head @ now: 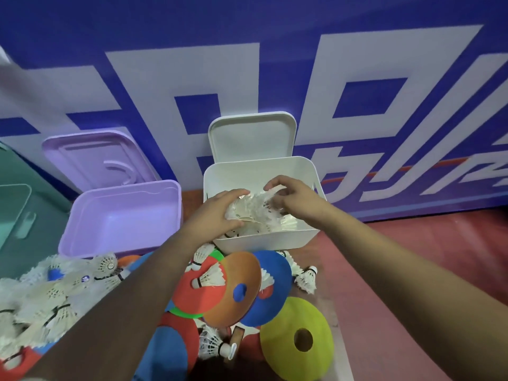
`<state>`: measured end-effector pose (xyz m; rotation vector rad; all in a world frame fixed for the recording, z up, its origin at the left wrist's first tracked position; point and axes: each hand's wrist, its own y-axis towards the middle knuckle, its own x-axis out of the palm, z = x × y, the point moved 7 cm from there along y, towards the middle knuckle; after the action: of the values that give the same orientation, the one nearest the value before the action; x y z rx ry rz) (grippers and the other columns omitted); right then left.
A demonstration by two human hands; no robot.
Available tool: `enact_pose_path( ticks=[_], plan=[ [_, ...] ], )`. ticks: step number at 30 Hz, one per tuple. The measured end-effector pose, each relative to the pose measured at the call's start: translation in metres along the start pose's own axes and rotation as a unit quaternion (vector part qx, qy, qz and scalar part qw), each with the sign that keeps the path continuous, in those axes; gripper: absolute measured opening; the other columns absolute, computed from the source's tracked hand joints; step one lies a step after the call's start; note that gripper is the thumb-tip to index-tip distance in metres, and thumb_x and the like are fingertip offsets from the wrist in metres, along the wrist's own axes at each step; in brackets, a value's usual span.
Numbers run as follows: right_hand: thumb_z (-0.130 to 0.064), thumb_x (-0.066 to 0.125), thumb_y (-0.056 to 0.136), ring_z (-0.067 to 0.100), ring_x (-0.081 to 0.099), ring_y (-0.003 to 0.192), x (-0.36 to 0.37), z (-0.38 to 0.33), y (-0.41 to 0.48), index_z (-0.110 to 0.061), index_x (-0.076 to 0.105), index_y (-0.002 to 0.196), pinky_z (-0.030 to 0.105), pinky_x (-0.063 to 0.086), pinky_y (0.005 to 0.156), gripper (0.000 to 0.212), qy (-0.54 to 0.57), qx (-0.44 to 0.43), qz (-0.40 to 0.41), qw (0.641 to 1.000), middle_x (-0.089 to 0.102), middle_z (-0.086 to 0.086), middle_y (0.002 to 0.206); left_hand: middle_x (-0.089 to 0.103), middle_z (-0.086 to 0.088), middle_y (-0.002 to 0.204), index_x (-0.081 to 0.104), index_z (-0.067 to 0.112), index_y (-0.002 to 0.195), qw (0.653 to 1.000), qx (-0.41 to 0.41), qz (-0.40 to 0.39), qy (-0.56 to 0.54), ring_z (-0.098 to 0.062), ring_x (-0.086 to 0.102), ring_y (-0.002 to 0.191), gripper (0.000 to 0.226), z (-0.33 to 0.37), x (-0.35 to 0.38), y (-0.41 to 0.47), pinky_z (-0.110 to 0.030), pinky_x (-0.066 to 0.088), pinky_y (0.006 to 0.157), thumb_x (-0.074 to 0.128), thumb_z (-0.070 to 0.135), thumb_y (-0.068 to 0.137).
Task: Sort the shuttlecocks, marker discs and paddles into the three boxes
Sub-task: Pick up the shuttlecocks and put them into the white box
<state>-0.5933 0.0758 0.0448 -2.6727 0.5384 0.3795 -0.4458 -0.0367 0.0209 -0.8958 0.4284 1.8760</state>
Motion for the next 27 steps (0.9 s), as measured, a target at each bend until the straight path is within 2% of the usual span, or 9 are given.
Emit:
enact_pose_path(
  ticks=[4,6,8,10,12,15,19,22,27],
  plan=[
    [0.000,0.056,0.090,0.015,0.051,0.055,-0.009,0.030,0.018,-0.011,0.052,0.097,0.020,0.043,0.047,0.013,-0.024,0.023,0.083,0.996,0.056,0.004,0.069,0.053,0.010,0.127,0.042,0.031,0.133,0.999,-0.028,-0.018,-0.008,-0.006,0.049,0.116,0.066,-0.003,0.013,0.027,-0.020,0.038,0.088,0.079,0.029,0.078],
    [-0.005,0.063,0.087,0.016,0.054,0.064,-0.008,0.039,0.030,-0.014,0.059,0.091,0.024,0.044,0.059,0.011,-0.078,-0.005,0.116,0.990,0.059,0.001,0.073,0.056,0.007,0.123,0.046,0.025,0.126,0.999,-0.026,-0.019,0.031,-0.010,0.051,0.113,0.057,-0.007,0.016,0.037,-0.021,0.036,0.083,0.078,0.029,0.079],
    [-0.009,0.067,0.086,0.019,0.062,0.080,-0.005,0.048,0.041,-0.014,0.070,0.095,0.026,0.047,0.074,0.011,-0.146,-0.022,0.126,0.981,0.068,0.005,0.088,0.057,0.003,0.125,0.049,0.023,0.126,0.994,-0.017,-0.031,0.101,-0.015,0.051,0.115,0.053,-0.014,0.020,0.044,-0.021,0.035,0.083,0.076,0.028,0.080],
    [-0.004,0.059,0.090,0.021,0.064,0.096,0.000,0.056,0.047,-0.012,0.072,0.110,0.025,0.047,0.088,0.025,-0.181,-0.021,0.116,0.976,0.071,0.008,0.107,0.053,0.001,0.134,0.047,0.023,0.133,0.985,-0.025,-0.064,0.159,-0.017,0.047,0.122,0.059,-0.026,0.029,0.048,-0.023,0.036,0.091,0.075,0.030,0.082],
    [0.006,0.048,0.089,0.023,0.061,0.111,0.008,0.062,0.049,-0.012,0.063,0.127,0.025,0.043,0.096,0.045,-0.210,-0.013,0.075,0.975,0.065,0.010,0.124,0.045,0.001,0.143,0.042,0.022,0.142,0.977,-0.044,-0.104,0.179,-0.016,0.042,0.129,0.069,-0.036,0.039,0.049,-0.024,0.034,0.101,0.075,0.031,0.082],
    [0.011,0.045,0.082,0.027,0.053,0.122,0.014,0.066,0.045,-0.014,0.051,0.139,0.027,0.038,0.103,0.063,-0.278,-0.022,0.033,0.960,0.054,0.014,0.133,0.040,0.000,0.149,0.036,0.022,0.148,0.983,-0.071,-0.120,0.119,-0.016,0.038,0.135,0.078,-0.042,0.041,0.042,-0.020,0.029,0.102,0.076,0.030,0.081],
    [-0.001,0.049,0.087,0.024,0.056,0.113,0.009,0.048,0.019,-0.013,0.055,0.134,0.024,0.039,0.097,0.048,-0.242,-0.097,0.100,0.960,0.053,0.011,0.128,0.051,0.002,0.133,0.050,0.021,0.136,0.998,-0.034,0.003,0.050,-0.008,0.048,0.119,0.054,-0.029,0.011,0.015,-0.018,0.037,0.098,0.070,0.028,0.087],
    [-0.010,0.051,0.090,0.017,0.057,0.105,0.028,0.027,-0.011,-0.014,0.059,0.124,0.022,0.042,0.091,0.036,-0.194,-0.142,0.102,0.965,0.053,0.005,0.120,0.056,0.005,0.107,0.062,0.019,0.116,0.992,-0.041,0.118,-0.016,0.004,0.053,0.094,0.028,-0.030,-0.016,-0.033,-0.006,0.040,0.083,0.068,0.017,0.088],
    [-0.013,0.053,0.089,0.017,0.058,0.088,0.099,0.009,-0.054,-0.013,0.060,0.108,0.031,0.048,0.079,0.021,-0.159,-0.151,0.058,0.974,0.056,0.002,0.103,0.060,0.003,0.090,0.065,0.020,0.095,0.973,-0.123,0.183,-0.069,-0.007,0.057,0.083,0.013,-0.068,-0.017,-0.128,-0.008,0.042,0.071,0.065,0.009,0.089]
  ],
)
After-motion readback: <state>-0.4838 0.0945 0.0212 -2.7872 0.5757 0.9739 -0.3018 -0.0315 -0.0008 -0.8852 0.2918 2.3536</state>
